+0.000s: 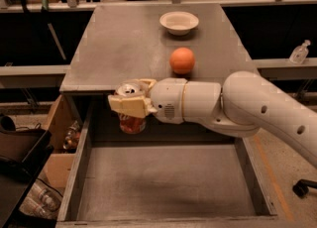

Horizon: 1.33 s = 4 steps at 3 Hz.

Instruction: Place coke can into top drawer

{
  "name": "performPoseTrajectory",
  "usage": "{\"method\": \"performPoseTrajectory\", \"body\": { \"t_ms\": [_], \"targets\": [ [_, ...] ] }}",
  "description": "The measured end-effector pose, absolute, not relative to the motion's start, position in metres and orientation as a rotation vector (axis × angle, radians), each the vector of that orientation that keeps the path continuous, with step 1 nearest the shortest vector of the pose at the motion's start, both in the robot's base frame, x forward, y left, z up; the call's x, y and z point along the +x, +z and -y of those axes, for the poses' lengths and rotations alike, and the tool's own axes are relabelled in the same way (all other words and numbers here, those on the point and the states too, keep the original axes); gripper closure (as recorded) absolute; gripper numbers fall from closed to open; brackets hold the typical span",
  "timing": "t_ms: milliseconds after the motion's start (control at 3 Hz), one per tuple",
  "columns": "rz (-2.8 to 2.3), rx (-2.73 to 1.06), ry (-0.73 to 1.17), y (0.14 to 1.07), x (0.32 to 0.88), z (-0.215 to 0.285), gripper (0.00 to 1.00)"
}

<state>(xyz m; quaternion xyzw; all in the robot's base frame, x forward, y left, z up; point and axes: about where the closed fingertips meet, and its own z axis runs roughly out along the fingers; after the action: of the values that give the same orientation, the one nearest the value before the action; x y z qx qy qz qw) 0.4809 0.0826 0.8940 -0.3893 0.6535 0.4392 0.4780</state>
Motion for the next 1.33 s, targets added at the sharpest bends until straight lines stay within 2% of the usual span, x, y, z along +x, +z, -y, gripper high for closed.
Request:
{"method": "performPoseTrajectory", "body": {
  "t_ms": [1000, 1333],
  "targets": [
    [-1.595, -0.963, 1.181, 0.703, 0.467, -0.133, 1.00],
    [-1.593, -0.940, 1.215, 0.692, 0.466, -0.134, 1.00]
  ]
}}
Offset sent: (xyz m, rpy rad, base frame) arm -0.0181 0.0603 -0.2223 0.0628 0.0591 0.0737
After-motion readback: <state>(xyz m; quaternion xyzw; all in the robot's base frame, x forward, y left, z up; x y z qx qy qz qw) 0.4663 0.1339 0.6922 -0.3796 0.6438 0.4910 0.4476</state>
